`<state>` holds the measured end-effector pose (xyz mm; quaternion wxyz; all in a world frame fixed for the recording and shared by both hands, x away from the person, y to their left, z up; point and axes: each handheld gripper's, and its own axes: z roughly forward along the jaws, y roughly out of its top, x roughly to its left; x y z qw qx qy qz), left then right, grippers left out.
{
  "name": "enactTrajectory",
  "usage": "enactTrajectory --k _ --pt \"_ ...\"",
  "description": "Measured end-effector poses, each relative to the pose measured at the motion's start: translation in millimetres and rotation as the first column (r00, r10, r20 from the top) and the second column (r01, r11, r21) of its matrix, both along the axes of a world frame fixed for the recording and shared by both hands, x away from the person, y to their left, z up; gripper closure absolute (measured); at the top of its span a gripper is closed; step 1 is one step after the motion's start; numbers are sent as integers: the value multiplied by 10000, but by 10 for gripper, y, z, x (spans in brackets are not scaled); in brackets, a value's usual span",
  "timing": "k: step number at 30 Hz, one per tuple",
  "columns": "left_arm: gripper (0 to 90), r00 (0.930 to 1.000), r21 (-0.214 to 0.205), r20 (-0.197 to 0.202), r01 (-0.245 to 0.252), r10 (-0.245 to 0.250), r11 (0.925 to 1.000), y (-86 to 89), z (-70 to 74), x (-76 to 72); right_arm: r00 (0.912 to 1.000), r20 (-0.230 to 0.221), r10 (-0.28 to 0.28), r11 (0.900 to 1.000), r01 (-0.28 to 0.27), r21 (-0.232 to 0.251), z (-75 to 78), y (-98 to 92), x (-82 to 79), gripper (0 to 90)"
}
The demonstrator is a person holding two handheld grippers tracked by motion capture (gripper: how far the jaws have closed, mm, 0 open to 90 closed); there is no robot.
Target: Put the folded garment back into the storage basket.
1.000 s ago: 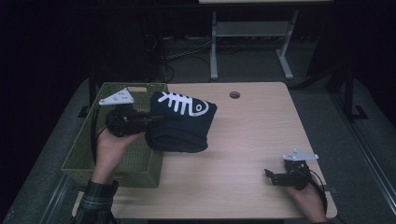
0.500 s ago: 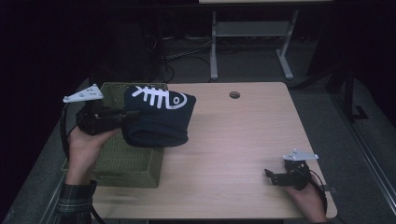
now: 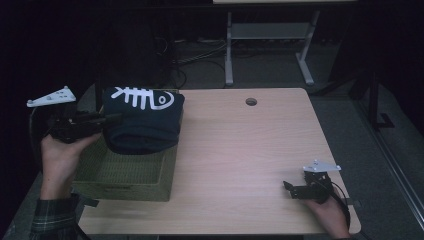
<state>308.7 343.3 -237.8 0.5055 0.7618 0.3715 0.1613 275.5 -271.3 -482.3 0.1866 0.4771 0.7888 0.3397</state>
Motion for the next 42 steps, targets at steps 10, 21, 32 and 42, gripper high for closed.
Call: enactTrajectory --k 10,21,32,42 --pt "717 9978 54 -213 -632 633 9980 250 -69 -34 10000 9 0 10000 0 -13 -1 0 1 80" --pt "716 9945 89 -762 -718 723 9974 388 -292 -100 10000 -2 9 10000 -9 -5 0 0 1 80" --pt "716 9833 178 -1759 -449 474 9988 443 -574 -63 10000 3 7 10000 -7 -11 -1 0 2 80" --pt "716 9686 253 -2404 -583 627 9980 497 -798 106 10000 6 5 10000 -5 -13 -1 0 2 80"
